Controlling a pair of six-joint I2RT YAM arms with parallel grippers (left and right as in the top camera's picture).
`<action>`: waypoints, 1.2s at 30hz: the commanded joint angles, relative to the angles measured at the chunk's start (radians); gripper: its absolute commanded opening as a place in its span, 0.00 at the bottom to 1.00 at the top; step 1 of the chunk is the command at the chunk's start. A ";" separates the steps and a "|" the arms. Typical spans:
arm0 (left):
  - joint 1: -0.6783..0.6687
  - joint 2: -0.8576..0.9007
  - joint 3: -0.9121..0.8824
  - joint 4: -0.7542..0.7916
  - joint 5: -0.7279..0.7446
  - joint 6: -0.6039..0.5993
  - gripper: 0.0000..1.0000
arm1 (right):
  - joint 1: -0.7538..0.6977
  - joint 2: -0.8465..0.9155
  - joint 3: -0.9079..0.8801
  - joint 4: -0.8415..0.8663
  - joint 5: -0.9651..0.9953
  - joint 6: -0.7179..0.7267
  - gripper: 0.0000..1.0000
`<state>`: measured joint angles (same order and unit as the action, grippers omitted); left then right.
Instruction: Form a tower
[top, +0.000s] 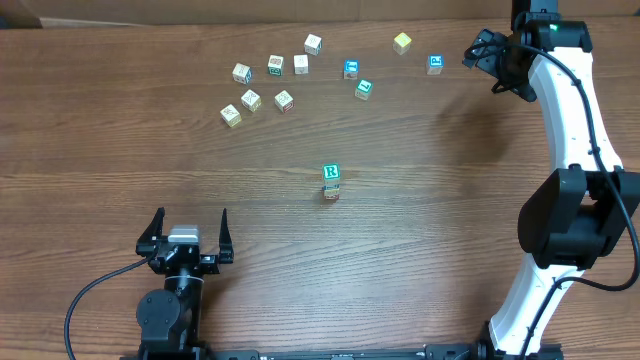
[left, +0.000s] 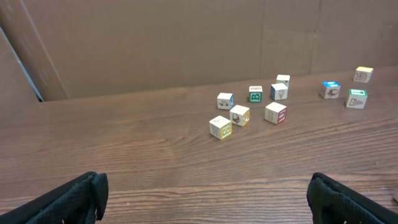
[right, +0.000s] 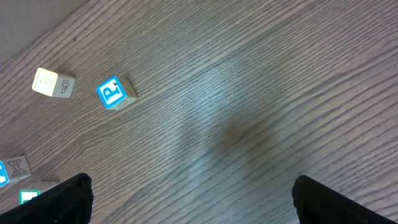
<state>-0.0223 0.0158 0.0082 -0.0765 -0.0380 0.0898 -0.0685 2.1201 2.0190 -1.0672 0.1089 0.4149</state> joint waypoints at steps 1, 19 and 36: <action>-0.005 -0.012 -0.003 0.002 0.002 0.030 1.00 | 0.000 -0.001 0.015 0.004 0.006 -0.005 1.00; -0.005 -0.012 -0.003 0.002 0.002 0.030 1.00 | 0.001 -0.239 0.015 0.003 0.006 -0.005 1.00; -0.005 -0.012 -0.003 0.002 0.002 0.030 1.00 | -0.007 -0.344 -0.312 0.142 -0.072 -0.314 1.00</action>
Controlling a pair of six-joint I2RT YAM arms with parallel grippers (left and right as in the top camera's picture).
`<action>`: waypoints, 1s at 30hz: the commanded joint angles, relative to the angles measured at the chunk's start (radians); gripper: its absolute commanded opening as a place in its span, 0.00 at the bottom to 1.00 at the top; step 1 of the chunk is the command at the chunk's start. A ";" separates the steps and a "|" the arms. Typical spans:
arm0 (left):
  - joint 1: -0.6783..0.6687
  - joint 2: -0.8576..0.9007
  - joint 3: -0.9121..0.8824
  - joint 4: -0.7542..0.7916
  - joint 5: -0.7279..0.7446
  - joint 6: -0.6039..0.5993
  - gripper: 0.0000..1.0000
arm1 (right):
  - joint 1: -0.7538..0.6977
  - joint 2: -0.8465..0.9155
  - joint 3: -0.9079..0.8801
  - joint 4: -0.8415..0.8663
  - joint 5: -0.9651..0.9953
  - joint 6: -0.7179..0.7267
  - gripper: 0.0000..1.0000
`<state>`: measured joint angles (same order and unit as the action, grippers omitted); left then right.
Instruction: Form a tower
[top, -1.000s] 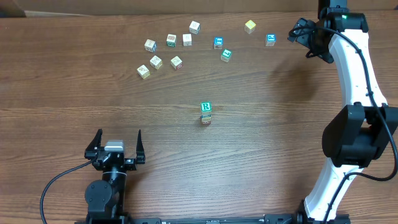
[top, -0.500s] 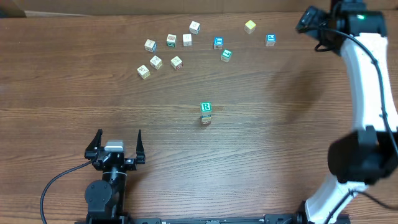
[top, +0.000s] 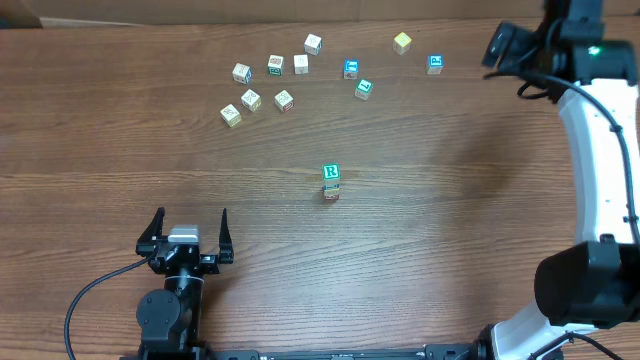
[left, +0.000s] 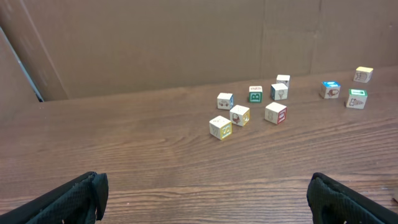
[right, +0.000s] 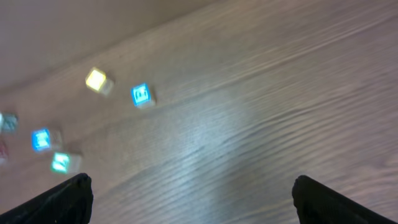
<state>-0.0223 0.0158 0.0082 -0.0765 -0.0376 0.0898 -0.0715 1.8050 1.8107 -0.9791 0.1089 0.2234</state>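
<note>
A short stack (top: 331, 182) stands mid-table, a green R block on top of another block. Loose letter blocks lie scattered along the far side: a cluster of several (top: 270, 85) at the left, a blue block (top: 350, 68), a green one (top: 363, 89), a yellow one (top: 402, 42) and a blue one (top: 435, 63). My right gripper (top: 497, 45) hangs high at the far right, open, with nothing between its fingers; its view shows the yellow block (right: 97, 79) and blue block (right: 142, 95). My left gripper (top: 187, 235) rests open near the front left.
The left wrist view looks across bare wood to the block cluster (left: 249, 107), with a brown cardboard wall (left: 186, 43) behind the table's far edge. The right arm's white links (top: 600, 150) run along the right side of the table.
My right gripper has risen and shifted right, away from the blue block by the far edge; its camera now sees the blocks smaller and farther off. The left arm has not moved.
</note>
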 joint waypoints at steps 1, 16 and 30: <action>-0.005 -0.012 -0.003 0.002 0.002 0.030 1.00 | -0.004 -0.040 -0.157 0.090 -0.099 -0.139 1.00; -0.005 -0.012 -0.003 0.002 0.002 0.030 1.00 | -0.003 -0.178 -0.821 0.509 -0.297 -0.150 1.00; -0.005 -0.012 -0.003 0.002 0.002 0.030 0.99 | -0.002 -0.395 -1.353 0.934 -0.336 -0.146 1.00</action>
<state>-0.0223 0.0151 0.0082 -0.0761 -0.0380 0.1055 -0.0711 1.4857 0.5343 -0.0761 -0.2111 0.0780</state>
